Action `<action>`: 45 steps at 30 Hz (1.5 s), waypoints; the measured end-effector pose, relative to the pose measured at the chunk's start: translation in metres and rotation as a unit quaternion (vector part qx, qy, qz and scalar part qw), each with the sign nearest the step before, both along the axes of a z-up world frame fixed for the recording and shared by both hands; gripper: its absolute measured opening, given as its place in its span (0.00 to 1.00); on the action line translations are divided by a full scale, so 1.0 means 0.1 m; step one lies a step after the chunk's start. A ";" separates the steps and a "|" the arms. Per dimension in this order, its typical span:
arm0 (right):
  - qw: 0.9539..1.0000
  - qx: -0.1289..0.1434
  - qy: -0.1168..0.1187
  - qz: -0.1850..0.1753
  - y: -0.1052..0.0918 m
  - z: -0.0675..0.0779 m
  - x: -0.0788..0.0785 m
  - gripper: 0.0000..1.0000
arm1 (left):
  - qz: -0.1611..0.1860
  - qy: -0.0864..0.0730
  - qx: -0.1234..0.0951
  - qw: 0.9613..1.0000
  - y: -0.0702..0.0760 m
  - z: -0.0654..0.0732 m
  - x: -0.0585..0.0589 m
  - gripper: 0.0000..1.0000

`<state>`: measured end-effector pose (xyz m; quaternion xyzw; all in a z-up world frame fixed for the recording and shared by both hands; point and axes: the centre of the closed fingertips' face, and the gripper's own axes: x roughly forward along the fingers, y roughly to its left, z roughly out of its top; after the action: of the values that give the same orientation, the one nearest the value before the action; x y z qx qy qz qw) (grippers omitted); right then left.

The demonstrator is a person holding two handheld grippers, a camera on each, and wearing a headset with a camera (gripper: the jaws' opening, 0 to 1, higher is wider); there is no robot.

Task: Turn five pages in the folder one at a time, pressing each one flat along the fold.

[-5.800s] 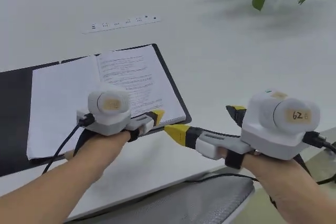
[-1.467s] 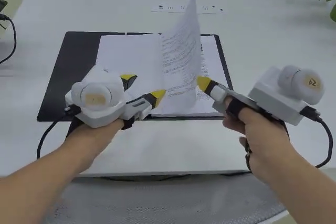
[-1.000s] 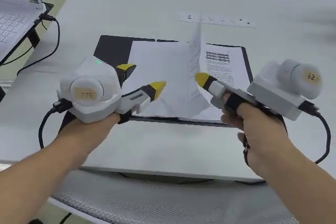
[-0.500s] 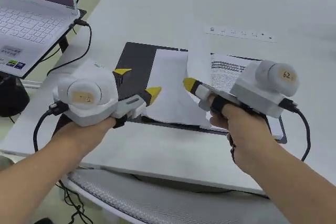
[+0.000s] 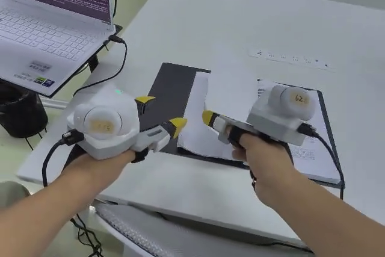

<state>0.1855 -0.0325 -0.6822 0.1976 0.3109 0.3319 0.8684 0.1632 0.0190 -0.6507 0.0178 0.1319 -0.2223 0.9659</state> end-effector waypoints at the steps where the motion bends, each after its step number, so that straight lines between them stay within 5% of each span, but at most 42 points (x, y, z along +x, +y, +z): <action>1: 1.000 -0.018 0.004 0.009 0.03 -0.08 0.01 0.00 | 0.000 0.002 0.001 1.000 0.01 -0.02 0.00 0.44; 14: 0.994 -0.088 0.043 0.042 0.27 -0.74 0.06 0.00 | 0.021 0.027 0.008 0.999 0.27 -0.18 -0.09 0.43; 21: 0.992 -0.105 0.041 0.049 0.29 -0.89 0.05 0.00 | 0.033 0.036 0.005 0.999 0.35 -0.26 -0.08 0.42; 38: 0.994 -0.069 0.068 0.040 0.31 -1.02 -0.10 0.01 | 0.032 0.062 0.014 0.997 0.30 -0.46 0.00 0.43; 45: 0.997 -0.041 0.052 0.038 0.24 -0.81 -0.22 0.00 | 0.022 0.076 0.022 0.997 0.22 -0.56 0.08 0.42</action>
<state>0.1638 -0.0084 -0.7632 0.1668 0.3765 0.3410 0.8451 0.1707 0.0412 -0.7070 0.0188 0.2104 -0.1985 0.9571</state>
